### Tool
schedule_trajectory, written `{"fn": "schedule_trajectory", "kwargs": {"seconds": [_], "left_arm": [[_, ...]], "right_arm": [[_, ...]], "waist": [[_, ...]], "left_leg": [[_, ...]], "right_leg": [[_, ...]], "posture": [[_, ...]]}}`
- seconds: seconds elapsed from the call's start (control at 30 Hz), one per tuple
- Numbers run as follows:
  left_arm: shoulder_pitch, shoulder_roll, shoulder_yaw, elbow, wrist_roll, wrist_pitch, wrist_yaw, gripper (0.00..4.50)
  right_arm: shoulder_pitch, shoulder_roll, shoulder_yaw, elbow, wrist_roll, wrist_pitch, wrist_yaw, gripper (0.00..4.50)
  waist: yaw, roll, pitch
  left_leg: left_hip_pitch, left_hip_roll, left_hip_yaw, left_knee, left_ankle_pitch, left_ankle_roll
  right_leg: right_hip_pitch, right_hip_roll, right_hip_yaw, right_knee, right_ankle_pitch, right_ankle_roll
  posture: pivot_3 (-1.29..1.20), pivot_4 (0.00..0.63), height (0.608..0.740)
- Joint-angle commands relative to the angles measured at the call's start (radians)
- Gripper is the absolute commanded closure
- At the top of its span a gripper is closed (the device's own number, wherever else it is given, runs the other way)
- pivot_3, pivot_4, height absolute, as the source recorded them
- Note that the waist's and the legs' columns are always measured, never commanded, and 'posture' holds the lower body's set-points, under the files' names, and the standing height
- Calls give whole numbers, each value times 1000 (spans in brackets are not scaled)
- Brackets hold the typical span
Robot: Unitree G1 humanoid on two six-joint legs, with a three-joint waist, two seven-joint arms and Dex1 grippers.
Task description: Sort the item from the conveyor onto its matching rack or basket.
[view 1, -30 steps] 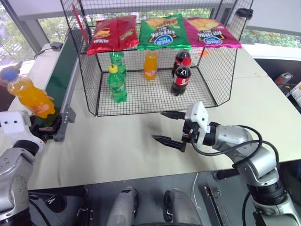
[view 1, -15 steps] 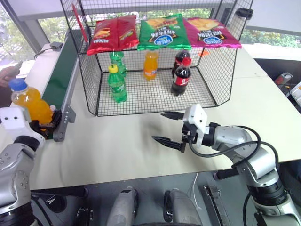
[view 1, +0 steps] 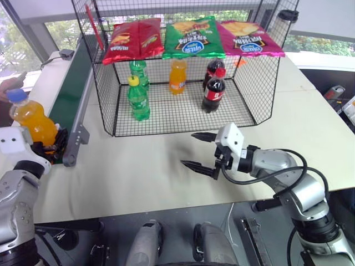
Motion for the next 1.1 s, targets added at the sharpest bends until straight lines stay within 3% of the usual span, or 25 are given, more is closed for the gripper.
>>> {"fn": "schedule_trajectory", "kwargs": {"seconds": [0.03,0.37,0.53,0.87,1.1], "left_arm": [[-39,63,60,-75,-71,12,-30,1422],[-136,227,32,-102,-243,127,-160,1422],[-155,236,-138,-148,-277,148,-280,1422],[-244,192,-562,-58,-81,-11,-515,1422],[-334,127,-707,66,27,-123,-639,1422]], "right_arm": [[-11,-3,-15,-29,10,-10,3,0],[-28,2,-28,-20,26,0,10,0],[-57,20,-49,-12,61,31,-8,0],[-112,40,-56,32,82,52,-23,0],[-145,81,-43,55,78,71,-51,0]], "waist": [[0,-1,0],[-1,-1,1],[0,-1,1],[-2,0,1],[-1,0,1]], "left_leg": [[0,0,0,0,0,0],[-1,0,0,0,0,0],[-1,0,0,0,0,0],[-1,0,1,-2,0,0],[-1,0,1,-1,0,0]], "right_leg": [[0,0,0,0,0,0],[-1,0,0,-1,0,0],[-1,0,0,-1,0,0],[-2,1,0,0,0,0],[-2,2,0,0,0,0]], "posture": [[0,150,739],[0,150,739],[0,150,739],[0,150,739],[0,150,739]]}}
